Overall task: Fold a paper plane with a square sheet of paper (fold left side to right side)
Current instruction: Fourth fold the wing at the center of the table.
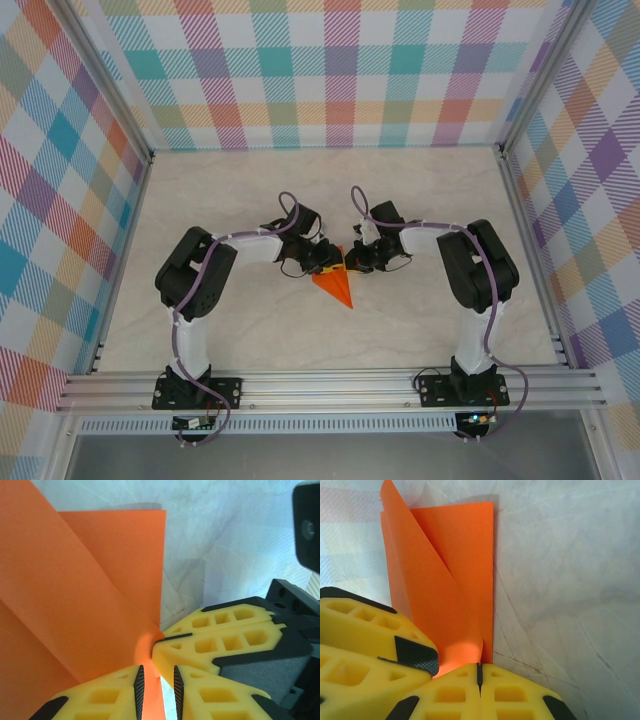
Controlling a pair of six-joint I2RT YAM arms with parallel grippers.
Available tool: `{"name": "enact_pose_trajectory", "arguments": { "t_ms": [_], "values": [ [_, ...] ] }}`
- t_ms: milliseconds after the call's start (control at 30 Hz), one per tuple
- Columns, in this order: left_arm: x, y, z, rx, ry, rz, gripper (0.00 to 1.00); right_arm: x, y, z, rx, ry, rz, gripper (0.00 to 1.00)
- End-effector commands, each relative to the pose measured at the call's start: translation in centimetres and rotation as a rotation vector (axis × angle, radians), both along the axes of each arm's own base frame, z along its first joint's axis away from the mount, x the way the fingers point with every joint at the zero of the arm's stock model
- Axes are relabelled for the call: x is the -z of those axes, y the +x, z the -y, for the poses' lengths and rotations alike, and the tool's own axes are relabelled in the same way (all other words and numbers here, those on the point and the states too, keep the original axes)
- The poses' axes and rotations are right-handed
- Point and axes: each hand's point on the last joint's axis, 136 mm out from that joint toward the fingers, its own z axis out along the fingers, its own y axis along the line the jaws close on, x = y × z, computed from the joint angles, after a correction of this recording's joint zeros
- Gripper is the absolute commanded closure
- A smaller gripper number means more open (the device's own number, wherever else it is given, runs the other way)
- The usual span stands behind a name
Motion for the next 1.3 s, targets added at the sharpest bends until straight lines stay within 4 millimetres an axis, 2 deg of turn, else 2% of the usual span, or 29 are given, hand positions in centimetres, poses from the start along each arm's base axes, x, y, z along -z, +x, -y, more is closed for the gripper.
{"name": "enact_pose_trajectory", "arguments": {
  "t_ms": [0, 200, 300, 467, 600, 733, 867, 933, 1067, 1267],
  "values": [
    [1.3, 0.3, -0.7, -0.005, 0.037, -0.002, 0.75, 4.1, -2.9, 1.6, -0.023, -0.139, -0.106, 0.98],
    [3.0, -0.8, -1.8, -0.025, 0.077, -0.036, 0.76, 3.8, -2.7, 1.5, -0.022, -0.130, -0.098, 0.97],
    [3.9, -1.4, -2.3, -0.038, 0.095, -0.055, 0.76, 2.8, -2.1, 0.8, -0.024, -0.094, -0.082, 0.93],
    [5.0, -2.2, -3.1, -0.056, 0.116, -0.075, 0.77, -1.3, 0.1, 0.3, -0.007, -0.065, 0.018, 0.79],
    [5.0, -2.2, -3.1, -0.058, 0.113, -0.074, 0.77, -4.3, 0.8, 1.7, 0.006, -0.107, 0.093, 0.68],
    [4.7, -2.0, -2.8, -0.055, 0.107, -0.068, 0.77, -5.9, -1.0, 2.9, -0.014, -0.126, 0.108, 0.66],
    [4.5, -1.9, -2.6, -0.049, 0.104, -0.064, 0.77, -8.0, -4.4, 1.1, -0.075, 0.049, 0.073, 0.72],
    [4.5, -2.0, -2.6, -0.049, 0.104, -0.064, 0.77, -8.4, -6.1, 0.0, -0.112, 0.115, 0.039, 0.74],
    [4.5, -1.9, -2.6, -0.047, 0.105, -0.063, 0.77, -7.7, -8.5, -1.9, -0.169, 0.144, -0.008, 0.74],
    [4.5, -1.9, -2.4, -0.041, 0.102, -0.066, 0.77, -5.0, -8.2, -2.2, -0.162, 0.078, -0.044, 0.75]
  ]
}}
